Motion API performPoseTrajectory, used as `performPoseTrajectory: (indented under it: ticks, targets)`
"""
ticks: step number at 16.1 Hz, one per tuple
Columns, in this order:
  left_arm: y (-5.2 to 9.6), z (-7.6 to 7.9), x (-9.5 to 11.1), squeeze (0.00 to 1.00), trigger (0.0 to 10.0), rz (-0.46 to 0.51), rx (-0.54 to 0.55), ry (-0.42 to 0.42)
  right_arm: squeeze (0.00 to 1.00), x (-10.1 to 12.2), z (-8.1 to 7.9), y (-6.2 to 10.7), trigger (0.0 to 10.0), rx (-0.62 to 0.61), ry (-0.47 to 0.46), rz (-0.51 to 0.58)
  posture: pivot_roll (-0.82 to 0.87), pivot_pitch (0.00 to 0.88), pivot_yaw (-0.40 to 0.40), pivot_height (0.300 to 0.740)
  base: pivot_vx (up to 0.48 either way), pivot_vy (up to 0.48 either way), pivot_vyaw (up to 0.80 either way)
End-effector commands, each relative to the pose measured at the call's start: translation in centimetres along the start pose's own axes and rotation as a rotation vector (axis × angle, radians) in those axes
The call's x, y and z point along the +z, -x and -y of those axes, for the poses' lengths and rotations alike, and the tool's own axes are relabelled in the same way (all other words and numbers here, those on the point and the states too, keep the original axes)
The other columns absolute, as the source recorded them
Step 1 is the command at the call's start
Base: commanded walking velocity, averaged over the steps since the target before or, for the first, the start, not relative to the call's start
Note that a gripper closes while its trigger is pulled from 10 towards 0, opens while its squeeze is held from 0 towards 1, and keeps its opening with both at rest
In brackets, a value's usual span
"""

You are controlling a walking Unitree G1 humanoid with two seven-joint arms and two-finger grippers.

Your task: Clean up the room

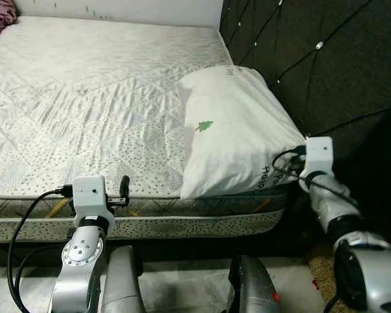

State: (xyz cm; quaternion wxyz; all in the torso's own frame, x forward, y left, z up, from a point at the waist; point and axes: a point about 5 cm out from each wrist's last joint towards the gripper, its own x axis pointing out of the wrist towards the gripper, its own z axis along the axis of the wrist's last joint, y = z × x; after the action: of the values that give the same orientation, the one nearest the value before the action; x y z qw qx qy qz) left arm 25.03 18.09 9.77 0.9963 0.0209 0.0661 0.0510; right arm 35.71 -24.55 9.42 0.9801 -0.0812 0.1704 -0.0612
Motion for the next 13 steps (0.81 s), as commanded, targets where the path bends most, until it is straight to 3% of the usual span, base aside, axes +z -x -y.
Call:
performPoseTrajectory:
  ticks: [1,5,7,8,11,13]
  targets:
    - [0.1,0.0,0.1,0.0,10.0,-0.002,0.001,-0.01,1.0,0.1,-0.2,0.2,10.0,0.0,0.019,0.033,0.02,0.0,-0.068,0.564,0.0,0.0,0.0]
    - [0.3,-0.1,0.0,0.0,10.0,-0.004,0.006,-0.009,1.0,-0.3,-0.5,1.1,10.0,-0.053,-0.006,0.131,0.02,0.0,-0.071,0.564,0.0,0.0,0.0]
    - [0.6,-0.4,0.1,0.0,10.0,0.009,0.018,-0.004,1.0,-1.1,-1.9,2.6,10.0,-0.023,-0.012,0.189,0.02,0.0,-0.075,0.564,0.0,0.0,0.0]
    - [1.1,-0.6,0.6,0.0,10.0,0.056,0.019,0.029,1.0,-1.7,-3.1,4.3,10.0,0.018,-0.04,0.223,0.02,0.0,-0.075,0.564,0.0,0.0,0.0]
    - [1.8,-0.9,0.4,0.0,10.0,0.058,0.029,0.03,1.0,-1.1,-5.7,7.1,10.0,0.154,-0.044,0.338,0.01,0.0,-0.065,0.564,0.0,0.0,0.0]
    - [1.6,-0.6,0.5,0.0,10.0,0.062,0.014,0.031,1.0,-0.2,-6.9,7.4,10.0,0.212,-0.104,0.351,0.01,0.0,-0.065,0.564,0.0,0.0,0.0]
